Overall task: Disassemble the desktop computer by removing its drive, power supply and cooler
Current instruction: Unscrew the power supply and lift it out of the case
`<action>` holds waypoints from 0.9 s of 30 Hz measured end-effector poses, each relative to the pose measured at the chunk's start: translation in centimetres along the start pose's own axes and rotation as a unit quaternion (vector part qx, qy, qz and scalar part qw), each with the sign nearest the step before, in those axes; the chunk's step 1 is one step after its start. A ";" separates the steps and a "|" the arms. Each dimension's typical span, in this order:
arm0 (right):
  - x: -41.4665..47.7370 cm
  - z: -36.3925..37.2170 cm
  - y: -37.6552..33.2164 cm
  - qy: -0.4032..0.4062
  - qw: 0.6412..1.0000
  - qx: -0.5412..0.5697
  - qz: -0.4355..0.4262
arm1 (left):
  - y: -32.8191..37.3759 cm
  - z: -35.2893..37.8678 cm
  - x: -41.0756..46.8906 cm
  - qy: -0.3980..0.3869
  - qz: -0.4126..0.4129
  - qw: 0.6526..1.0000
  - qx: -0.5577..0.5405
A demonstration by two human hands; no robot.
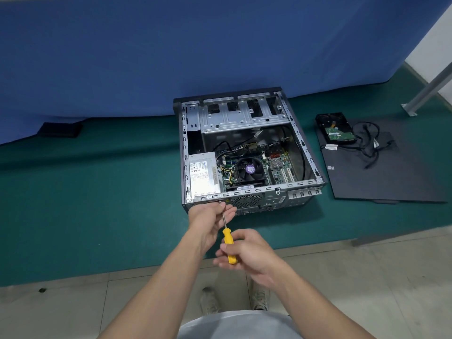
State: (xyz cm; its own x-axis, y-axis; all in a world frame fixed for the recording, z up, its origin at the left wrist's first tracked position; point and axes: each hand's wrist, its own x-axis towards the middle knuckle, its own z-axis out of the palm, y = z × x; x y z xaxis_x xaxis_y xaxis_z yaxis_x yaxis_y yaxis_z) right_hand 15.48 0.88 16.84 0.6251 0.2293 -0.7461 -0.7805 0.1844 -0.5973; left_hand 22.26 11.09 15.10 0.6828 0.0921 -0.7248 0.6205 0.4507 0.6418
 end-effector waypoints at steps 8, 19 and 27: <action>0.2 -0.3 0.6 -0.026 0.995 0.093 0.017 | 0.0 0.1 0.3 0.003 0.012 1.000 0.026; 0.5 0.4 1.2 0.098 0.986 -0.116 -0.064 | -0.4 0.7 0.5 0.066 0.065 0.984 0.149; 0.5 0.0 1.0 0.050 0.997 -0.037 -0.034 | -0.2 0.2 0.4 0.028 0.011 0.998 0.057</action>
State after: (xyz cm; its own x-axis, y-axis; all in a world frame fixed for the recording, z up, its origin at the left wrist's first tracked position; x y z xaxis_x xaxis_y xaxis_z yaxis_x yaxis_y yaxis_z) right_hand 14.99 1.21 15.84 0.6759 0.1217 -0.7269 -0.7370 0.1241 -0.6644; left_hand 22.47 10.84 14.71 0.6758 0.1516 -0.7213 0.6481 0.3440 0.6794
